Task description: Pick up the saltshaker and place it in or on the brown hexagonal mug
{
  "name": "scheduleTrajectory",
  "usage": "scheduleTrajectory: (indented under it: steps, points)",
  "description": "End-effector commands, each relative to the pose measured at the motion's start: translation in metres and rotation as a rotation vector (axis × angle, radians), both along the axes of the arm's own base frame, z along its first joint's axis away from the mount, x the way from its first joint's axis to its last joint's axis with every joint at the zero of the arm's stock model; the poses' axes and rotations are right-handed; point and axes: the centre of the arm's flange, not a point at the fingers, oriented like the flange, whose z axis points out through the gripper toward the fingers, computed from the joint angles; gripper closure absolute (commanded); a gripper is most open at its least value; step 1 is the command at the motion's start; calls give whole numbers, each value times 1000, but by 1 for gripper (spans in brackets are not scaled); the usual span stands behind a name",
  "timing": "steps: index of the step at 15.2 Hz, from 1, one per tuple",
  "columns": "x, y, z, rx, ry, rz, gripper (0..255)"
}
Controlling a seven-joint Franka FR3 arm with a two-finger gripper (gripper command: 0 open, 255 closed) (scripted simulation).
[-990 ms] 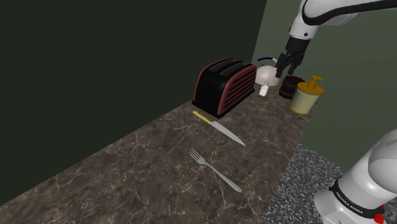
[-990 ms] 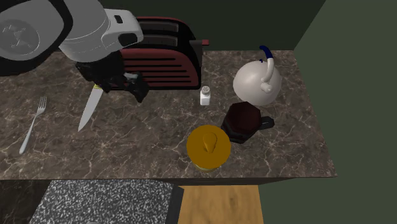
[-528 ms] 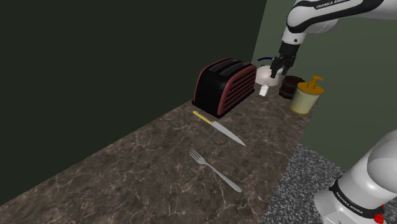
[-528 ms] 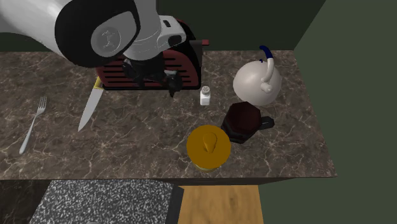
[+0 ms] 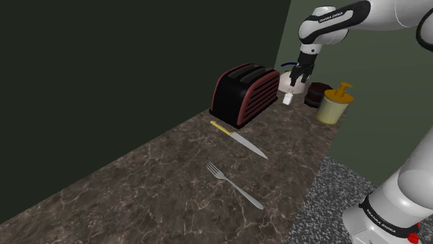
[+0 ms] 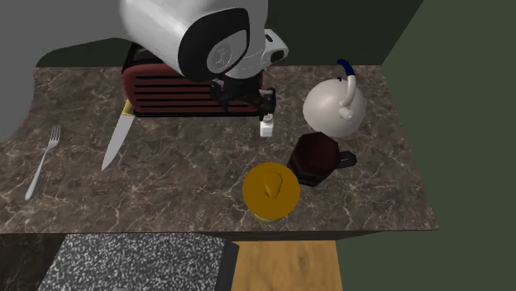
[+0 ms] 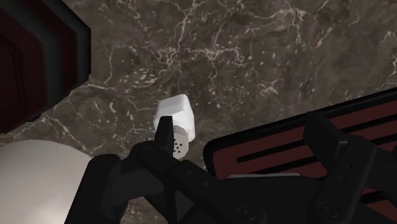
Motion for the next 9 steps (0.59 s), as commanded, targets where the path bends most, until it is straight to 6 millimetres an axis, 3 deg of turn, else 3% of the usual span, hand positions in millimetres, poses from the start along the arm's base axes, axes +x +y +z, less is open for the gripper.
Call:
scheduleTrajectory:
  steps: [1, 5, 9]
  points:
    - [16, -19, -12, -3, 1, 5, 0]
    - [47, -54, -34, -10, 4, 13, 0]
    - [46, -54, -55, -10, 4, 13, 0]
